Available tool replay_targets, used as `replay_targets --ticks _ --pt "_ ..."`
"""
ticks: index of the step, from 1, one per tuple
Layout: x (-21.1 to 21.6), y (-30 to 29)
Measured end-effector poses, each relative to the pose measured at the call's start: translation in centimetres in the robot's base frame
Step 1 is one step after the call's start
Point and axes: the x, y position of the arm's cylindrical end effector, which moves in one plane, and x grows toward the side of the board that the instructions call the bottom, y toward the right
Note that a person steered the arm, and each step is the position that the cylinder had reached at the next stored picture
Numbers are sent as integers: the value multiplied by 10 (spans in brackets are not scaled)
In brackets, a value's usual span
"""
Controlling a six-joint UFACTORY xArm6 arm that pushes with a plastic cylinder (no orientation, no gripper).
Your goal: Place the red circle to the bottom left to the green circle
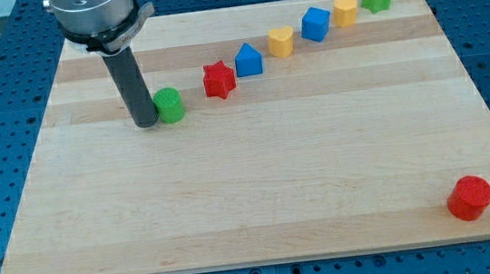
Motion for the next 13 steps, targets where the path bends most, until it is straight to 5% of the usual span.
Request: replay_targets --ticks 3,4,5,7,9,10,13 --pt "-4 12" --pt "43 8" --pt "65 95" --pt "35 326" --pt "94 483" --pt "180 480" --pt "194 380"
